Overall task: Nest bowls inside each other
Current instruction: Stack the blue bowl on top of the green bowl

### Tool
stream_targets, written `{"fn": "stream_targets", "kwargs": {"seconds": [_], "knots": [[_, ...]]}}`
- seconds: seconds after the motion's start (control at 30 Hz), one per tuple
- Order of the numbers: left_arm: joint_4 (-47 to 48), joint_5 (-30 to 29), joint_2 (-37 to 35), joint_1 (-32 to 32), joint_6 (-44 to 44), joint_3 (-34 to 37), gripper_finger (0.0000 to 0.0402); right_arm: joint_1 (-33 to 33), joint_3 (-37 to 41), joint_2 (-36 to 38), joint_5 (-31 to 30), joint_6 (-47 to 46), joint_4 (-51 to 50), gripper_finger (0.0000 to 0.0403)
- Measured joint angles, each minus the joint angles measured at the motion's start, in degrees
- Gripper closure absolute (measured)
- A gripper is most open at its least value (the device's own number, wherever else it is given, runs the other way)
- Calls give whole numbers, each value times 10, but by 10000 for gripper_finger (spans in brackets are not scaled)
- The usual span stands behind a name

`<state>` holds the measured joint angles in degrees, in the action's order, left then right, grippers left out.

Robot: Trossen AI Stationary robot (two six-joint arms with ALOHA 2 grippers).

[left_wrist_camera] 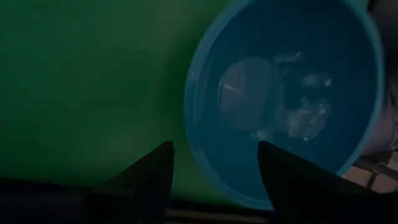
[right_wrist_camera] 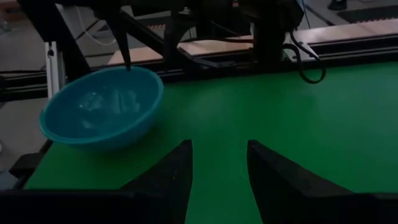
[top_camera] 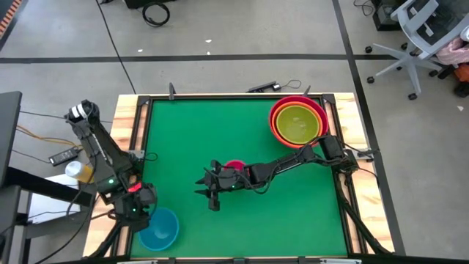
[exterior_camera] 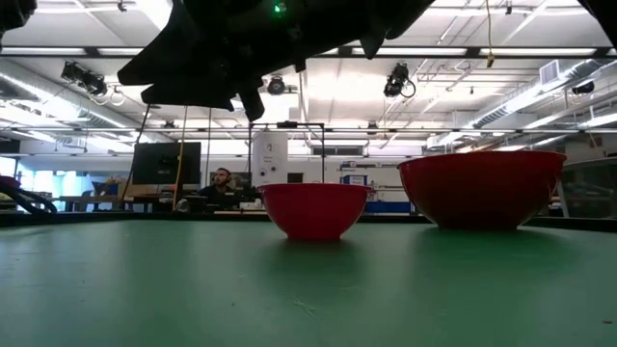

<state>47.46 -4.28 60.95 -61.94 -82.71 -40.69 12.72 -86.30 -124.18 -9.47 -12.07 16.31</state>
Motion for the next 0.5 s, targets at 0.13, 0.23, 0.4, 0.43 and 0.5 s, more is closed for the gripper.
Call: {"fn": "stream_targets", "kwargs": {"seconds": [0.13, 0.23, 0.4, 0.43, 0.5], "knots": [[5, 1, 17, -14, -31, 0, 169, -1, 0, 0, 0, 0, -6, 246], [9, 1, 37, -19, -36, 0, 169, -1, 0, 0, -1, 1, -10, 248], [8, 1, 59, -12, -36, 0, 171, -1, 0, 0, -9, 2, -14, 249], [8, 1, 62, -8, -36, 0, 175, -1, 0, 0, -11, 2, -16, 249], [9, -1, 67, -1, -37, 0, 190, -1, 0, 0, -13, 2, -21, 249]]}}
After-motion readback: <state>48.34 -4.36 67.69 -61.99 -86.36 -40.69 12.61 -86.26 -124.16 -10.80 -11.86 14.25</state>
